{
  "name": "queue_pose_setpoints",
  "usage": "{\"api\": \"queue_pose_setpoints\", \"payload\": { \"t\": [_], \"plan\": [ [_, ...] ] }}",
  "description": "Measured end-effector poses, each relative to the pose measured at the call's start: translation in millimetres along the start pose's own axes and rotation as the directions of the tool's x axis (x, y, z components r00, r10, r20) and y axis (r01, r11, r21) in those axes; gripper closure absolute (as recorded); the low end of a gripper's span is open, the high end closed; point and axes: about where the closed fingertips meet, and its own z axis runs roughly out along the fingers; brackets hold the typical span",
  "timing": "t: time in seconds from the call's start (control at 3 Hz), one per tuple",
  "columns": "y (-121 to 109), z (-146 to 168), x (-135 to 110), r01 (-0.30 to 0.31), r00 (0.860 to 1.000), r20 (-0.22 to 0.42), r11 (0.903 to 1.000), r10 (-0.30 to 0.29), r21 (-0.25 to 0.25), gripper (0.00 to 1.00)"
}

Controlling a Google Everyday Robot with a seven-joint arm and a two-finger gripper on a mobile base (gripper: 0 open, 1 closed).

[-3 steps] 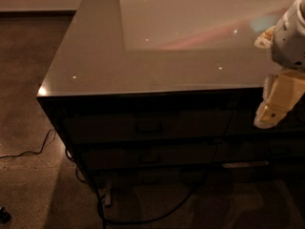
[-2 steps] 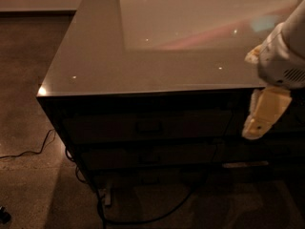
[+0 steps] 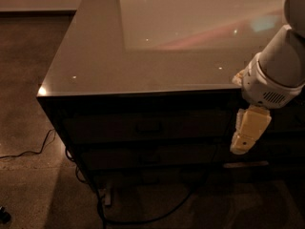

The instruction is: Open top drawer

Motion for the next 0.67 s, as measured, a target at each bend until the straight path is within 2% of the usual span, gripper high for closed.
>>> {"api": "queue_pose_setpoints", "payload": {
  "t": [0.33, 0.67],
  "plan": [
    [2.0, 18.4, -8.9, 0.004, 1.0, 0.024, 0.9996, -0.003, -0.028, 0.0],
    [7.2, 46.4, -28.3, 0.047, 0.997, 0.062, 0.9954, -0.042, -0.083, 0.0]
  ]
}}
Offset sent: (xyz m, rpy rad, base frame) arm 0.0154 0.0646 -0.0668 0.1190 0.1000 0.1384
